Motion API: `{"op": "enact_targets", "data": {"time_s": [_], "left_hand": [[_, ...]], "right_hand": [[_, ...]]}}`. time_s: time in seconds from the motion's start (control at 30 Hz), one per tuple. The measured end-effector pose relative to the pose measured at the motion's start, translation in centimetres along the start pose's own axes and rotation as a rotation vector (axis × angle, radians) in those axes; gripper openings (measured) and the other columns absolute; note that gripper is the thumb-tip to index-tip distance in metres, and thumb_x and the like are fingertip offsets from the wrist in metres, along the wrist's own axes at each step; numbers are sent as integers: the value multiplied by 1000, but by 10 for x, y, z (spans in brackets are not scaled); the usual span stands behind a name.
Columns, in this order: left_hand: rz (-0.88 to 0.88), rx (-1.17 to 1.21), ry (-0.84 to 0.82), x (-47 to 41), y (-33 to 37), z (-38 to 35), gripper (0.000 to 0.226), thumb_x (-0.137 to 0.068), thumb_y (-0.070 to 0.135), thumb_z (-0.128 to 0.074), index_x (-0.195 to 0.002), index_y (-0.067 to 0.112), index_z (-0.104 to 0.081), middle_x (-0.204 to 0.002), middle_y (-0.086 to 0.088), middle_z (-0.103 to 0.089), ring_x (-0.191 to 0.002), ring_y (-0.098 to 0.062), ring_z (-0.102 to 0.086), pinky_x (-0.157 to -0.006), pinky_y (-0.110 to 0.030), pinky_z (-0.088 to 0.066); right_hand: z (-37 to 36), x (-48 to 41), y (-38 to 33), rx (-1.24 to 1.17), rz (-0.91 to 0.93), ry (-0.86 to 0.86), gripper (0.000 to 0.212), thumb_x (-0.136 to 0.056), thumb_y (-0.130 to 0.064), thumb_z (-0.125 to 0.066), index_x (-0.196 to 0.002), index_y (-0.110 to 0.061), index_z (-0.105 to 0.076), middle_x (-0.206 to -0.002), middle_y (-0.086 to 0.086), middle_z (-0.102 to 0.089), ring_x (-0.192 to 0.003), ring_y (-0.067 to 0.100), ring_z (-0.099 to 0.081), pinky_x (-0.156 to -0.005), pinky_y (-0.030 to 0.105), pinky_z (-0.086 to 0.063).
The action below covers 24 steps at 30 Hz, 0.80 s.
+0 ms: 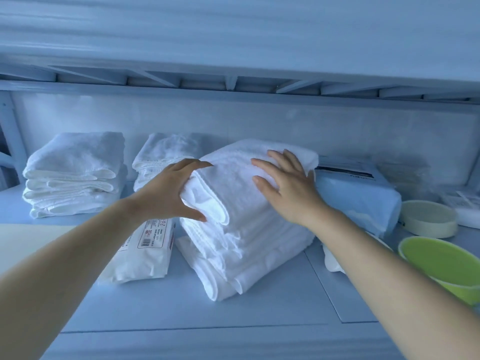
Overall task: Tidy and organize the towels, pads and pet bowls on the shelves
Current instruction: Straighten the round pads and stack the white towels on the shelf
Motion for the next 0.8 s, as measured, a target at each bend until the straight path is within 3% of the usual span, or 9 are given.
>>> {"op": "enact_targets", "data": {"time_s": [0.13,0.3,0.37,0.63,0.8], "left_hand": [[47,-41,43,13,10,-2,101,-50,39,-86,-136,42,-32,-131,21,-34,-119,-8,-38,-91,-25,-34],[106,-105,100,25,21,-5,93,-52,44,-69,-136,47,-30,-131,20,-37,-116,-18,-44,-89,-35,-44],[97,-138,106,27,26,-5,92,-55,45,-69,-137,47,-28,-132,19,-37,-117,-18,-43,-91,-36,-44],[113,-153,96,28,27,-8,98,-60,31,-79,-139,45,-23,-137,18,-32,-124,-17,-35,-95,-39,-43],[85,-257,62,28,24,-7,106,-59,24,-81,-141,41,-18,-142,15,-25,-132,-18,-24,-88,-46,-49]], "right_hand": [[-10,8,1,-226,60,42,38,-96,-36,-41,-133,-35,-42,-151,-7,-20,-140,11,-3,-111,45,-20],[-7,-2,13,-301,122,1,35,-95,-24,-44,-129,-31,-50,-147,-5,-29,-140,13,-12,-106,18,-11],[-6,-2,18,-318,124,0,34,-96,-22,-44,-129,-30,-51,-146,-5,-31,-139,11,-14,-103,15,-9],[-12,12,8,-353,28,188,32,-96,-28,-46,-126,-35,-55,-152,-3,-21,-142,12,-6,-106,17,-12],[-8,20,-2,-199,102,126,35,-98,-30,-40,-131,-35,-49,-153,0,-22,-143,23,-5,-106,37,-28]]}}
Point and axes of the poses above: each hand's wrist, its own x-axis away from the middle knuckle, its own z-axis out of the back of the hand, y = z × x, the point moved 3 cm from there along -x, towards the middle knuckle
